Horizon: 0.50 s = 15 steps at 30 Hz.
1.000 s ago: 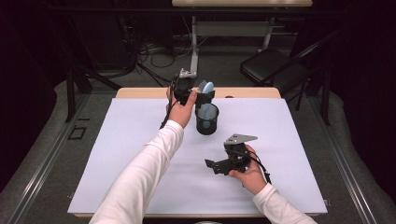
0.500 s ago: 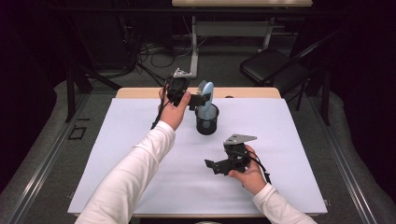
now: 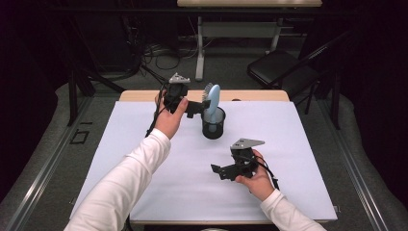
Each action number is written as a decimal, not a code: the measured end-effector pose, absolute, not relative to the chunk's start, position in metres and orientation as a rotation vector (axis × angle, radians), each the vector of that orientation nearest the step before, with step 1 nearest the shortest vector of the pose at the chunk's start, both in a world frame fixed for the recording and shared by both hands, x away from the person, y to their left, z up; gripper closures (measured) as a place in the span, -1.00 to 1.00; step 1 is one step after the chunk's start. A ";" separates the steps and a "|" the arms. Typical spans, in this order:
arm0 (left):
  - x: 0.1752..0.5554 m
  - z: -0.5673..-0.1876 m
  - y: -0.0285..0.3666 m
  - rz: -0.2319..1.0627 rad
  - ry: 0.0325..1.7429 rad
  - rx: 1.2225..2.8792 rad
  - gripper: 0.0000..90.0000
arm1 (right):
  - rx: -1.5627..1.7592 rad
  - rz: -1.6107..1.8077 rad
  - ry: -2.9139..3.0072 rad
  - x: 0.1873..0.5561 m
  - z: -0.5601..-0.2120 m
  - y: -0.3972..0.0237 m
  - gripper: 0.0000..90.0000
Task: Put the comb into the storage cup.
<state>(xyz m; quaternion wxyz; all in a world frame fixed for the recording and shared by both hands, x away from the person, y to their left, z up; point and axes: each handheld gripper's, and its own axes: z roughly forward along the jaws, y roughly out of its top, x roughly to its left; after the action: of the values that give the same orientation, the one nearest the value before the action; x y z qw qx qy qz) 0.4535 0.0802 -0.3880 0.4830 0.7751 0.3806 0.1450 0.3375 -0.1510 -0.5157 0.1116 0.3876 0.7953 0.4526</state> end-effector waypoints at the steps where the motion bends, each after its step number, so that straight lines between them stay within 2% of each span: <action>1: 0.453 -0.388 0.081 0.353 0.924 1.891 -0.99 | 1.138 1.325 2.335 0.337 -0.516 -0.151 -1.00; 15: 0.442 -0.392 0.091 0.341 0.912 1.898 -0.99 | 1.140 1.286 2.332 0.336 -0.514 -0.148 -1.00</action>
<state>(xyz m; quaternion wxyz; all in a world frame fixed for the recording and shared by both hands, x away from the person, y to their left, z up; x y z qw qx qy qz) 0.4424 0.0913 -0.3917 0.4831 0.7790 0.3743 0.1399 0.3361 -0.1476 -0.5144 0.1219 0.3907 0.7991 0.4405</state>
